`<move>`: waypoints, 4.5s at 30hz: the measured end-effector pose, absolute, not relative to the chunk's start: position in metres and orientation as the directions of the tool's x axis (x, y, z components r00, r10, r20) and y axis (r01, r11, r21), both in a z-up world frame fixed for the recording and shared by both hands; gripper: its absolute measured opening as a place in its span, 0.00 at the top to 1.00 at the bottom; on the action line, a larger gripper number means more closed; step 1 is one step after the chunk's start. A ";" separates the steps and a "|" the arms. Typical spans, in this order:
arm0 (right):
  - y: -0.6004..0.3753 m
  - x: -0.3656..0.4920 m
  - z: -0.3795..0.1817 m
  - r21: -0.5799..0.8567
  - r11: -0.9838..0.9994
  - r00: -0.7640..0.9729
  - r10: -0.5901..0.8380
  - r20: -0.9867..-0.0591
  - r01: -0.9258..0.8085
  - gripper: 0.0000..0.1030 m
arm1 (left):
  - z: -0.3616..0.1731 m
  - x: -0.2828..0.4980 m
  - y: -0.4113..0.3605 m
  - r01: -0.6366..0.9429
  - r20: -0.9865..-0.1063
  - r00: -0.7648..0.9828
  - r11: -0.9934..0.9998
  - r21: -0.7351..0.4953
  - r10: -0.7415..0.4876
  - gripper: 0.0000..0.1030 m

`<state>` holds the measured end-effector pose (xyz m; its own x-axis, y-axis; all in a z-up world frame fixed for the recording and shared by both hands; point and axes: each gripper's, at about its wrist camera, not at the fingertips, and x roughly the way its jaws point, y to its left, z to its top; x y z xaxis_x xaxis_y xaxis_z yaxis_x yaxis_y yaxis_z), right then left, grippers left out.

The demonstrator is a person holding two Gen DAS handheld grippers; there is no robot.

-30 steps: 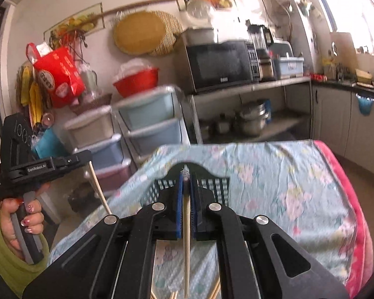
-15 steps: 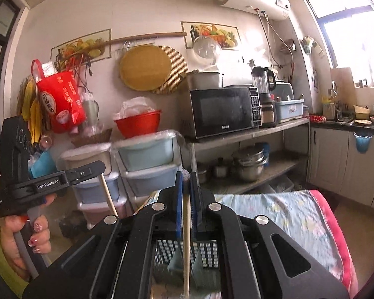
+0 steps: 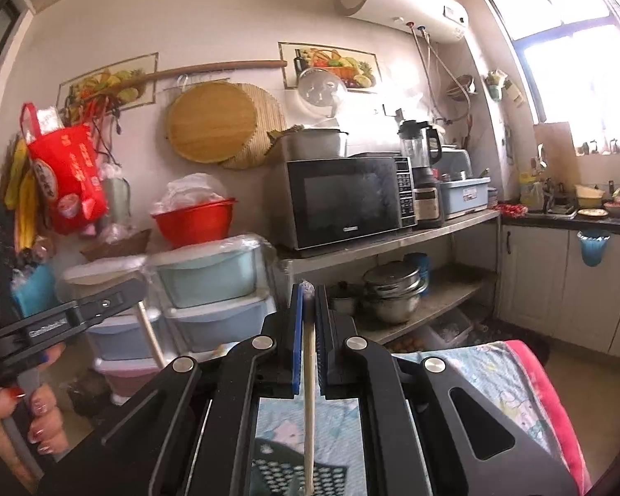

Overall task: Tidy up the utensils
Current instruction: 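Lift the left gripper's chopstick over the green caddy while the right gripper carries its own, then lower the chopstick into the caddy and open the left gripper while the right gripper releases its own, then withdraw both grippers from the caddy back toward the chopstick pile, then close the left gripper on a chopstick while the right gripper grasps another chopstick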

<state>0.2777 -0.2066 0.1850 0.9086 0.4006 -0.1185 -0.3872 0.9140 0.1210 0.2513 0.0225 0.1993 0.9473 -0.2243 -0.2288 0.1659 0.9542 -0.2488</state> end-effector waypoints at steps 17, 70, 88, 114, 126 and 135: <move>-0.195 0.318 0.112 0.140 0.928 0.893 0.371 -0.255 -0.346 0.94 | 0.118 0.293 0.013 0.177 -0.362 0.894 0.950 -0.257 -0.264 0.95; -0.229 0.207 0.094 0.161 0.933 0.868 0.360 -0.342 -0.323 0.31 | 0.100 0.186 0.084 0.064 -0.339 0.915 0.908 -0.414 -0.219 0.10; -0.214 0.153 0.061 0.127 0.918 0.809 0.392 -0.437 -0.376 0.31 | 0.059 0.144 0.078 0.054 -0.418 0.877 0.915 -0.400 -0.235 0.10; -0.196 0.128 0.005 0.123 0.888 0.699 0.429 -0.572 -0.444 0.38 | -0.005 0.134 0.079 -0.007 -0.574 0.779 0.912 -0.411 -0.253 0.10; -0.185 0.129 -0.024 0.169 0.863 0.603 0.459 -0.652 -0.475 0.60 | -0.035 0.136 0.082 -0.021 -0.649 0.704 0.905 -0.425 -0.289 0.18; -0.183 0.137 -0.044 0.224 0.859 0.527 0.468 -0.709 -0.461 0.67 | -0.058 0.149 0.087 -0.053 -0.677 0.626 0.845 -0.532 -0.387 0.49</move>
